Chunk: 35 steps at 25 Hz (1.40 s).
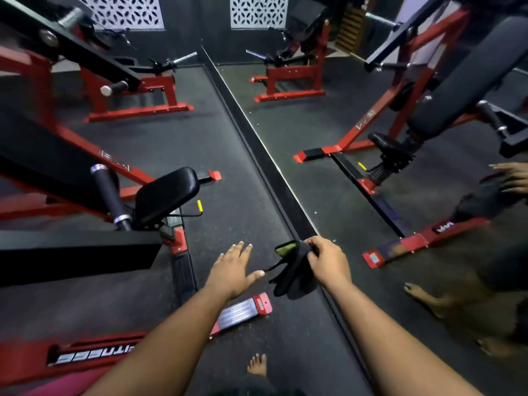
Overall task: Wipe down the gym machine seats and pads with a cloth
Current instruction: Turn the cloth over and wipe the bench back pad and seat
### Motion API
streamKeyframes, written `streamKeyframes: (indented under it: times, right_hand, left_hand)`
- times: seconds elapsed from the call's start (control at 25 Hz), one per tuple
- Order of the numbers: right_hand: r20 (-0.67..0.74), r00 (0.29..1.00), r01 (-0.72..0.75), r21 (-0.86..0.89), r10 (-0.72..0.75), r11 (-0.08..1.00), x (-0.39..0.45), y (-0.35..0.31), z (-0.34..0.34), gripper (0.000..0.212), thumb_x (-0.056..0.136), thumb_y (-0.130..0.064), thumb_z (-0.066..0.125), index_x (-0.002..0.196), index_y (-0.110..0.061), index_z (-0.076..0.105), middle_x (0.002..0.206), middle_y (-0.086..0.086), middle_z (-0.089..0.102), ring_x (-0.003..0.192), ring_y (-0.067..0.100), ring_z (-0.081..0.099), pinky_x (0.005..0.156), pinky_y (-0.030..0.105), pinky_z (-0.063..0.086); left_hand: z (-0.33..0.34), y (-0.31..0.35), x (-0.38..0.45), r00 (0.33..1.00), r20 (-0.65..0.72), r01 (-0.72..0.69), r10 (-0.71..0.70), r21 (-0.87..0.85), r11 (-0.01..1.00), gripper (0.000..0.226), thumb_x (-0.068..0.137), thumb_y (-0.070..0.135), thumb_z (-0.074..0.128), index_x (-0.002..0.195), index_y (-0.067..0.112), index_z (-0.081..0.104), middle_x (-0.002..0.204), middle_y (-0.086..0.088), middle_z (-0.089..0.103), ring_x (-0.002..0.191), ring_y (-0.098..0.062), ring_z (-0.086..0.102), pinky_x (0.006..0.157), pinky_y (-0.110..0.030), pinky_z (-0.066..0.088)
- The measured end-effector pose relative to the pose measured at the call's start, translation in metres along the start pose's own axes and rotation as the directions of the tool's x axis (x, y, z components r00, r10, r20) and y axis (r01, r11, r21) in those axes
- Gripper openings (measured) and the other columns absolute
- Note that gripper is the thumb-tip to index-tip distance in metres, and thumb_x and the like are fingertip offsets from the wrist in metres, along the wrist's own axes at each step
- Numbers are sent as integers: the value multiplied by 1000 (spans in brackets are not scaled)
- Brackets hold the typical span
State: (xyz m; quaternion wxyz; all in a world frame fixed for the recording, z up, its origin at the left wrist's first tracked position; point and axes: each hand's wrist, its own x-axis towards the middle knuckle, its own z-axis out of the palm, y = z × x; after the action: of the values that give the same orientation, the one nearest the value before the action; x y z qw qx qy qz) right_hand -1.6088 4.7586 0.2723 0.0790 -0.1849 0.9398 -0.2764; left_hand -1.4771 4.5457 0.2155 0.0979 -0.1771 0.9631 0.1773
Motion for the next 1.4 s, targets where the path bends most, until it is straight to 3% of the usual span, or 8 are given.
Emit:
streamKeyframes:
  times: [0.32,0.52,0.72,0.88,1.12,1.24,1.32,1.4]
  right_hand:
    - [171,947,194,368,-272,909,192,-34,-34,48,79,5,56,84,-40,71,85,-21,73,81,4,68,76,19,52]
    - [281,872,229,488,-400,842,323,-49,-22,44,83,10,53,89,-29,72,89,-3,75,85,10,66,79,24,51]
    - [405,767,234,546,-498,805,403,-91,4,11,87,-32,69,98,-34,70,100,-6,74,99,14,69,96,32,52]
    - [479,618,467,414,-623,781,432,-137,32,57,70,-74,67,110,-33,61,107,-11,69,100,8,65,90,30,51]
    - [426,629,644,183,-650,743,493,-213,86,21,83,-37,65,89,-20,53,92,0,64,89,27,62,71,41,50]
    - [454,643,661,77,-616,747,537,-246,124,19,86,-35,58,87,-17,57,93,5,64,91,31,62,70,41,50]
    - [488,615,633,163,-619,757,559,-271,150,24,91,-42,57,88,-19,59,93,1,64,93,26,63,76,39,51]
    - [487,544,597,349,-684,723,565,-308,168,31,89,-54,61,101,-25,63,100,-8,64,97,11,60,90,29,49]
  left_hand:
    - [-86,22,164,998,-59,-10,-7,-291,957,68,97,51,58,156,27,34,159,0,38,146,-20,35,117,-37,33]
    - [-132,11,259,939,-253,65,-234,-538,840,15,92,31,64,102,26,74,96,3,75,98,-21,69,86,-37,54]
    - [-189,6,309,872,-380,38,-308,-574,818,17,88,20,64,100,19,76,95,6,74,93,-11,67,87,-23,48]
    - [-230,-15,330,760,-465,66,-454,-640,765,6,89,15,71,92,16,76,77,12,67,70,1,56,69,-18,44]
    - [-264,-81,363,693,-497,-53,-522,-757,651,1,86,12,76,86,13,76,72,12,70,65,10,57,66,-16,44]
    - [-287,-133,382,551,-541,-157,-636,-815,558,2,86,11,76,85,9,76,74,7,70,66,2,57,66,-17,45]
    - [-297,-177,391,421,-529,-210,-737,-847,488,12,82,22,76,83,9,76,75,3,69,68,-3,57,66,-20,45]
    - [-304,-210,398,444,-502,-179,-743,-862,475,13,79,25,75,82,13,75,76,2,70,68,-2,57,67,-20,46]
